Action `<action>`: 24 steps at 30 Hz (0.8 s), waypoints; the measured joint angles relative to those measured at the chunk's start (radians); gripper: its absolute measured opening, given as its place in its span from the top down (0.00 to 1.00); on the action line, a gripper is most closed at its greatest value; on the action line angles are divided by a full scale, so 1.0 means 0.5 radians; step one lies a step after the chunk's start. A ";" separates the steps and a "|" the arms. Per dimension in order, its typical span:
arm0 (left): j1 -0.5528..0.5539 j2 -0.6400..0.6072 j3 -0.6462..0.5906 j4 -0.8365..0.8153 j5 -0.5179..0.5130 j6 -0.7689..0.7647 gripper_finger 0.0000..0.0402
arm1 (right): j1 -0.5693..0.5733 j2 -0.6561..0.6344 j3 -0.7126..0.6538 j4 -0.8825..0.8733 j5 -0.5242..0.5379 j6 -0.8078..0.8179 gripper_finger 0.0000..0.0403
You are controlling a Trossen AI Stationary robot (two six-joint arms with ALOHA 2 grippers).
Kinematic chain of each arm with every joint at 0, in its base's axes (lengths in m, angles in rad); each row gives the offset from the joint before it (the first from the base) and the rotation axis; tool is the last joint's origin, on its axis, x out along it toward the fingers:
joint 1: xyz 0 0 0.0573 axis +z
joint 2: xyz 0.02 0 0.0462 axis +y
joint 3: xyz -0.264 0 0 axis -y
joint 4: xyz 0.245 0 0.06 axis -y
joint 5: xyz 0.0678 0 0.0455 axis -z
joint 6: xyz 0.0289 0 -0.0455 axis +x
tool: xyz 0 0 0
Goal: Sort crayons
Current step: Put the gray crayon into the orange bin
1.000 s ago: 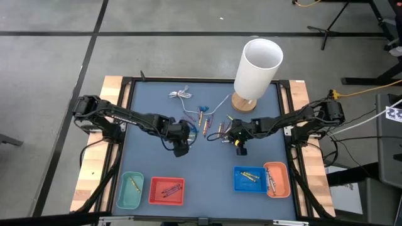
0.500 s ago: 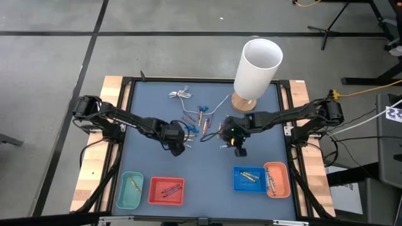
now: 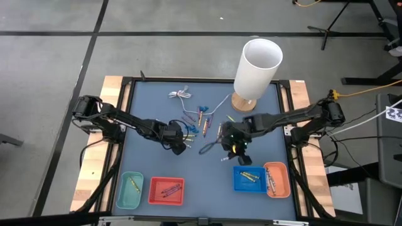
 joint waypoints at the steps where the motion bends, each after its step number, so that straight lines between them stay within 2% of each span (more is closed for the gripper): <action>1: 0.000 0.000 -0.005 0.009 0.001 0.000 0.70 | 0.042 0.000 0.013 -0.031 -0.001 0.013 0.98; 18: 0.000 0.000 -0.012 0.018 0.001 0.007 0.70 | 0.729 -0.002 0.028 -0.206 0.082 0.789 0.96; 24: 0.000 0.000 -0.012 0.018 0.001 0.008 0.70 | 0.941 -0.002 0.028 -0.449 0.081 1.073 0.96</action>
